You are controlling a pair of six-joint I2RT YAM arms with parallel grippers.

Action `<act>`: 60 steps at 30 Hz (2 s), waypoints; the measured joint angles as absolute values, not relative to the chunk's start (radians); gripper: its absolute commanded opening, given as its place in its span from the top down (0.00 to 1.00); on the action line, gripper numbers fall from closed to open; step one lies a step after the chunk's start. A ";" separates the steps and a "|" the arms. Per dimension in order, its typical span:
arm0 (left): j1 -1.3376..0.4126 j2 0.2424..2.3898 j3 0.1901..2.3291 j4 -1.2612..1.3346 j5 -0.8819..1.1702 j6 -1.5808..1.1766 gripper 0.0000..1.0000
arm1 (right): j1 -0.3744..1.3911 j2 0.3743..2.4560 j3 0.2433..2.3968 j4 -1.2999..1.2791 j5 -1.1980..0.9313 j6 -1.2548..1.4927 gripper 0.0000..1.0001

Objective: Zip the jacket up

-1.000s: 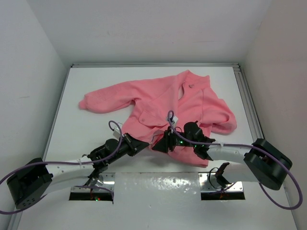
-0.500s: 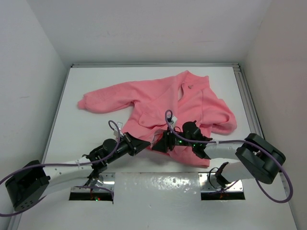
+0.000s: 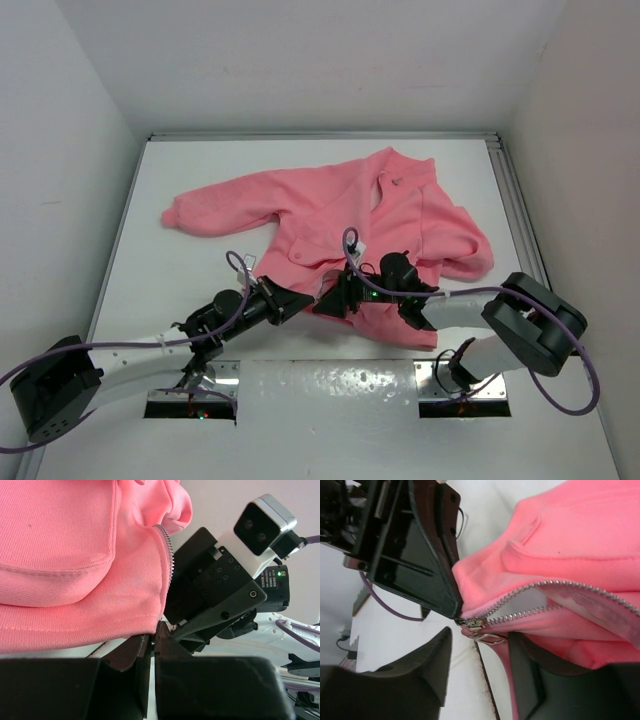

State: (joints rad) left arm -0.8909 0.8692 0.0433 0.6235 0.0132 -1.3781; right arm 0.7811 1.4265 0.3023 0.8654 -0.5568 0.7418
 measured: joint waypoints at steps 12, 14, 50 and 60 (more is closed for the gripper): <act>-0.891 0.849 0.043 0.620 0.010 -1.377 1.00 | 0.781 1.413 0.276 0.950 -0.578 0.775 0.66; -0.891 0.844 0.043 0.618 0.010 -1.377 1.00 | 0.781 1.401 0.267 0.956 -0.579 0.780 0.67; -0.891 0.836 0.043 0.607 0.015 -1.362 1.00 | 0.781 1.356 0.284 0.762 -0.455 0.695 0.48; -0.891 0.836 0.043 0.607 0.012 -1.358 1.00 | 0.780 1.407 0.328 0.765 -0.485 0.689 0.45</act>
State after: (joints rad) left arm -0.8906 0.8356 0.0433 0.6067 0.0124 -1.3582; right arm 0.7803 1.4067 0.3279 0.7647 -0.4847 0.6888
